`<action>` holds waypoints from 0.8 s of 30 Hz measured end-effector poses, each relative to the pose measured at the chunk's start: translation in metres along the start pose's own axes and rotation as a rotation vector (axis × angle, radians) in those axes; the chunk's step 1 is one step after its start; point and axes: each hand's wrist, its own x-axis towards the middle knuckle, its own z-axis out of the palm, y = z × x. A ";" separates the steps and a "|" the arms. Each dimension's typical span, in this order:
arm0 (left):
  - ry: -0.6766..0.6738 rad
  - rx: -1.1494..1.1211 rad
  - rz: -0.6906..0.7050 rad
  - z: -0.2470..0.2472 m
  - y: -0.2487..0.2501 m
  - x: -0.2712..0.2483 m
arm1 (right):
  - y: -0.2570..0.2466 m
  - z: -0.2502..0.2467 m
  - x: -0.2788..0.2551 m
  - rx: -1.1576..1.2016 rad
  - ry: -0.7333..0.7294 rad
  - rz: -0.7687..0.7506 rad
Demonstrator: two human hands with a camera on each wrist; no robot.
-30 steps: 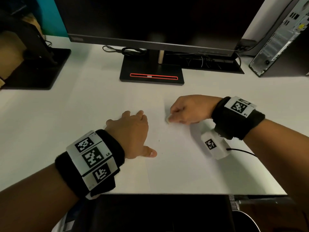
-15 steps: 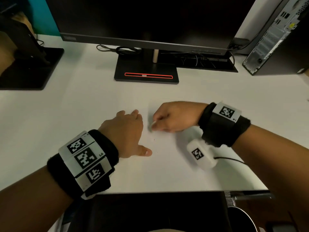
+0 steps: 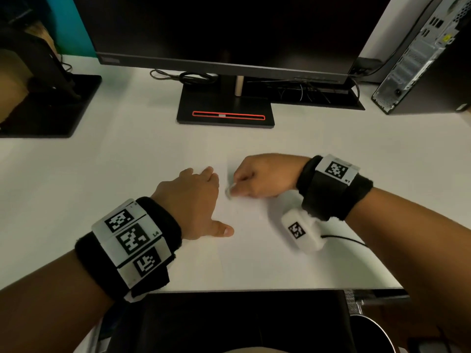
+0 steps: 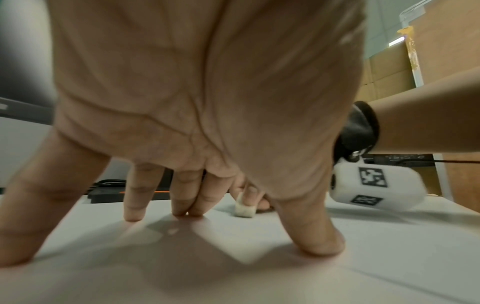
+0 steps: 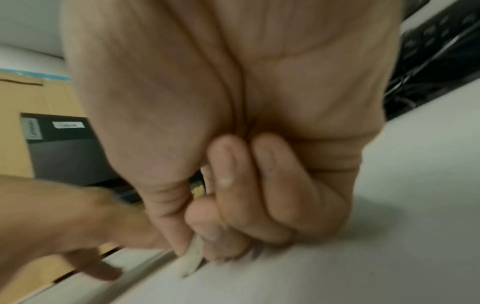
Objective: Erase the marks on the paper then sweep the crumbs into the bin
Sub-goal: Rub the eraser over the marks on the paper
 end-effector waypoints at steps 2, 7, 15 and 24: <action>0.002 0.003 -0.003 -0.001 0.000 -0.001 | 0.010 -0.015 -0.001 -0.067 0.098 0.050; 0.001 -0.001 -0.003 0.000 0.000 0.001 | 0.002 -0.005 -0.003 -0.039 0.059 -0.032; -0.003 0.002 -0.001 0.000 0.000 0.001 | 0.007 -0.014 0.001 -0.119 0.147 0.001; -0.008 0.008 -0.005 0.000 -0.001 0.001 | 0.013 -0.024 0.009 -0.125 0.195 0.047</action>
